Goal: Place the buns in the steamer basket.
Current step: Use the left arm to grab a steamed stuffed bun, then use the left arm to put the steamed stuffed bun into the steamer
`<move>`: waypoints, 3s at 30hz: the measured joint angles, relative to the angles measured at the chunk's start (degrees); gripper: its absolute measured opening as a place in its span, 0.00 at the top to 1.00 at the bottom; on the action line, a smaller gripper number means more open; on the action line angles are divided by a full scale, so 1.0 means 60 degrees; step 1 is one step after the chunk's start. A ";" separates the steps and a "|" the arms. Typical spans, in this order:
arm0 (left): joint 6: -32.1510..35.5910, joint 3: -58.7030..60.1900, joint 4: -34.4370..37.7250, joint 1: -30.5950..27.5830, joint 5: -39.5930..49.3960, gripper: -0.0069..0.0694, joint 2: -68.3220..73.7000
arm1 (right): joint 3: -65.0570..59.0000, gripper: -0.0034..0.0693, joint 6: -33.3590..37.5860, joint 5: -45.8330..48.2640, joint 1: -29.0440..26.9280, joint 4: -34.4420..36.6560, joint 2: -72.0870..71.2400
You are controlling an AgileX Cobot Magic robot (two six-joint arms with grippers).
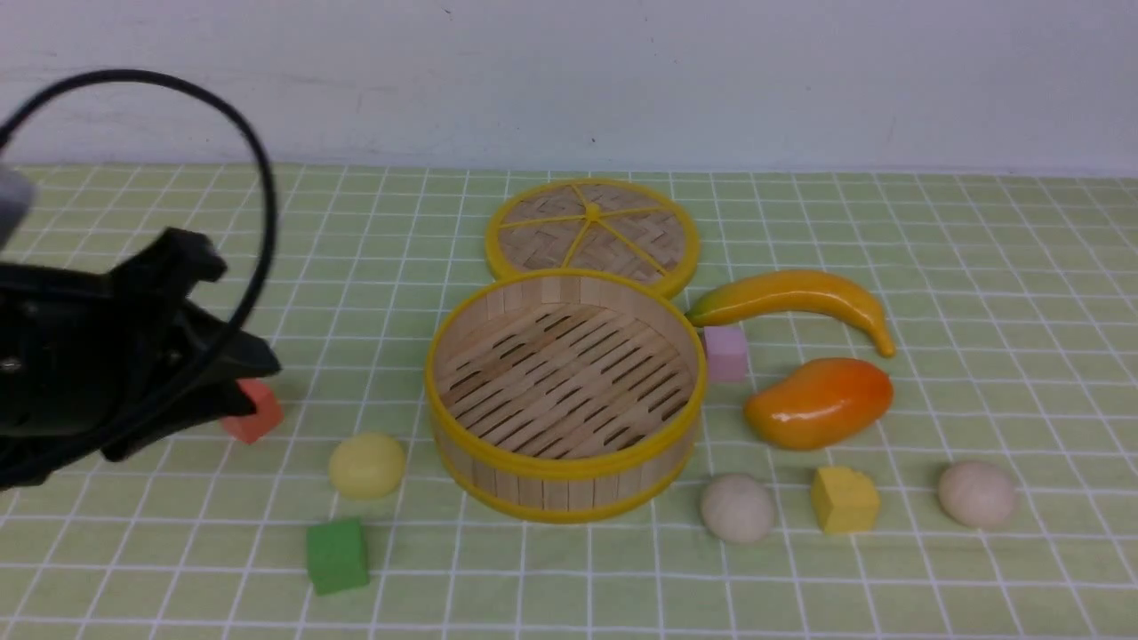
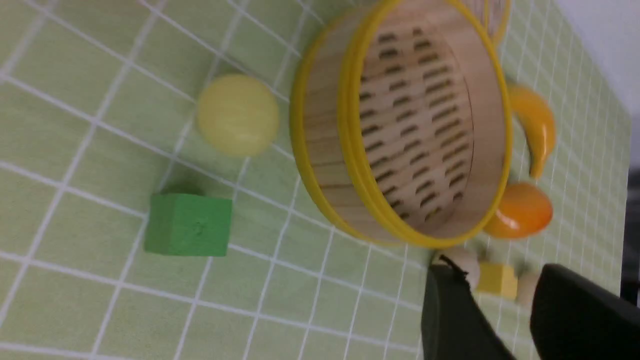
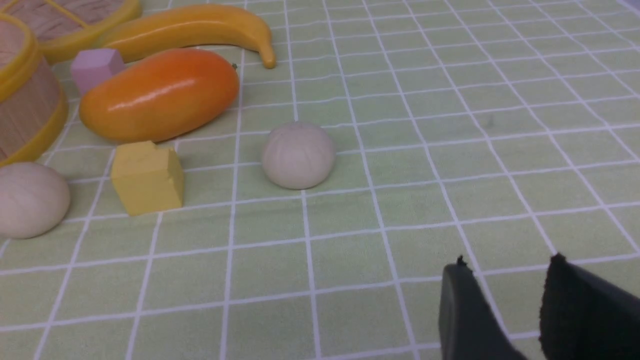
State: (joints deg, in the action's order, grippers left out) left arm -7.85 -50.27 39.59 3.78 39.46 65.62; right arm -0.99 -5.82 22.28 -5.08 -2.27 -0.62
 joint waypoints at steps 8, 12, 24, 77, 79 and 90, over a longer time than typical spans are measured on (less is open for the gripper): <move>0.1848 -0.1845 -0.0304 0.0279 0.1807 0.52 0.2455 | 0.0000 0.62 0.0000 0.0000 0.0000 0.0000 0.0000; 0.0569 -0.3033 -0.2845 0.1478 0.2338 0.42 0.3585 | 0.0000 0.62 0.0000 0.0000 0.0000 0.0000 0.0000; -0.2796 -0.4482 -0.8278 0.3038 0.2347 0.38 0.6113 | 0.0000 0.62 0.0000 0.0000 0.0000 0.0000 0.0000; -0.2348 -0.4545 -0.8428 0.3038 0.1232 0.93 0.7409 | 0.0000 0.62 0.0000 0.0000 0.0000 0.0000 0.0000; -0.2348 -0.4545 -0.8420 0.3038 0.1309 0.93 0.7244 | 0.0000 0.62 0.0000 0.0000 0.0000 0.0000 0.0000; -0.2182 -0.4556 -0.8395 0.3038 0.1603 0.93 0.6854 | 0.0000 0.62 0.0000 0.0000 0.0000 0.0000 0.0000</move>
State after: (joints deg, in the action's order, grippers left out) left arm -20.94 -77.61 -10.78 22.01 49.08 106.75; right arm -0.99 -5.82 22.28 -5.08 -2.27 -0.62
